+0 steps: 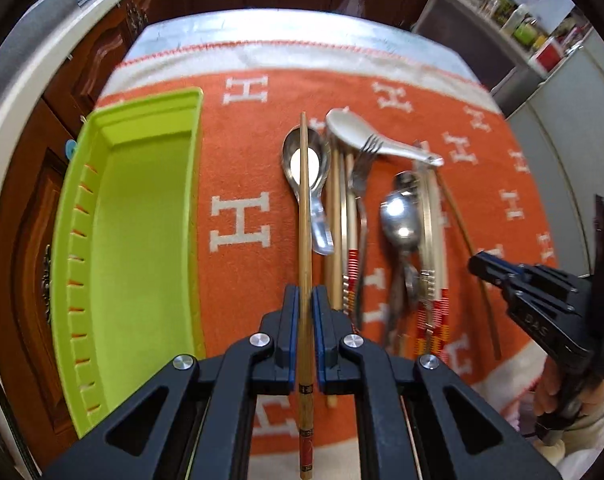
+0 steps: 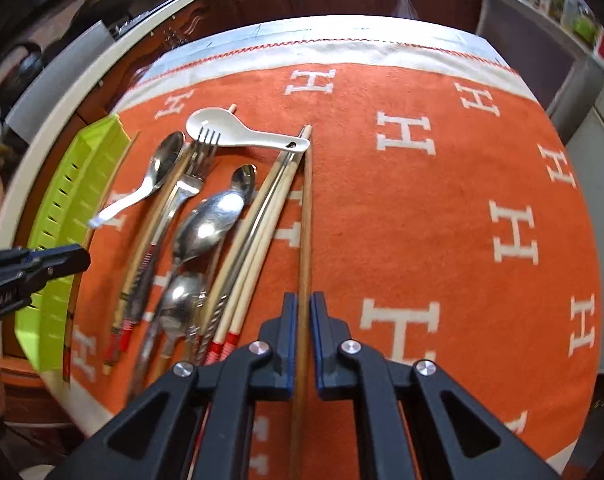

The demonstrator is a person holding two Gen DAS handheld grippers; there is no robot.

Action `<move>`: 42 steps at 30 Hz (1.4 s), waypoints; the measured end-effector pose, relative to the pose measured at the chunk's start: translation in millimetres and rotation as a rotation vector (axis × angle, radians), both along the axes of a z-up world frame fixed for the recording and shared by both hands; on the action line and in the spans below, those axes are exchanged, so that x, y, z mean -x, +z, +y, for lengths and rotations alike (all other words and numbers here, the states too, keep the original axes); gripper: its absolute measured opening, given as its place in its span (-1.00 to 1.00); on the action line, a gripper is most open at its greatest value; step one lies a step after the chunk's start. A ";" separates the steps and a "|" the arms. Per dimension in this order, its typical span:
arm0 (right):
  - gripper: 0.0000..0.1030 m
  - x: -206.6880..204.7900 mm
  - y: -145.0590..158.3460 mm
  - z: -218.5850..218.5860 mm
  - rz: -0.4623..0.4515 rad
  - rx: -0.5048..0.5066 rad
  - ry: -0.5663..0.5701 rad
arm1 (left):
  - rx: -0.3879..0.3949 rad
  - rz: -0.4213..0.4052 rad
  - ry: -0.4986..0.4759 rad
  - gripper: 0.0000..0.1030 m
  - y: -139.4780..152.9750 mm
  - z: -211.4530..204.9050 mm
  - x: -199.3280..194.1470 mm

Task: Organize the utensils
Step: 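Carry the chopstick into the green tray and open the left tool while the right tool does likewise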

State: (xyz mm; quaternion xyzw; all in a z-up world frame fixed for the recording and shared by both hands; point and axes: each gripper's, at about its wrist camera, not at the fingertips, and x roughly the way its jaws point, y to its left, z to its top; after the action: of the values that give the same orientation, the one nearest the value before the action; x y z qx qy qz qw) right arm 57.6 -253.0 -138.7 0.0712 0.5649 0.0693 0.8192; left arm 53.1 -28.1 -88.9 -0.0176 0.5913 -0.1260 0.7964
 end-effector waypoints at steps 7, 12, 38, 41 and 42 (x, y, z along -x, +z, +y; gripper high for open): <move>-0.89 24.9 47.6 12.6 -0.055 -0.096 0.023 | 0.060 -0.100 0.046 -0.92 58.3 39.7 21.8; -0.89 27.6 83.6 41.3 -0.101 -0.149 0.094 | -0.022 -0.192 0.121 -0.92 84.7 84.4 34.5; -0.84 -58.3 33.7 211.7 0.217 -0.439 0.061 | -0.176 -0.172 0.382 -0.14 39.5 156.9 10.1; -0.67 -53.8 29.4 214.5 0.240 -0.465 0.082 | -0.190 -0.176 0.402 -0.14 39.2 161.1 14.8; -0.62 -52.0 29.5 214.9 0.244 -0.475 0.097 | -0.186 -0.171 0.408 -0.14 37.9 162.8 15.4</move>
State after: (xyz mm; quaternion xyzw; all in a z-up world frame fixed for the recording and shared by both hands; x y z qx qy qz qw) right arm 109.7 -38.1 -109.3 0.2421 0.6301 0.2301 0.7010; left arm 37.7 134.7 -51.0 -0.0527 0.5148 0.0914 0.8508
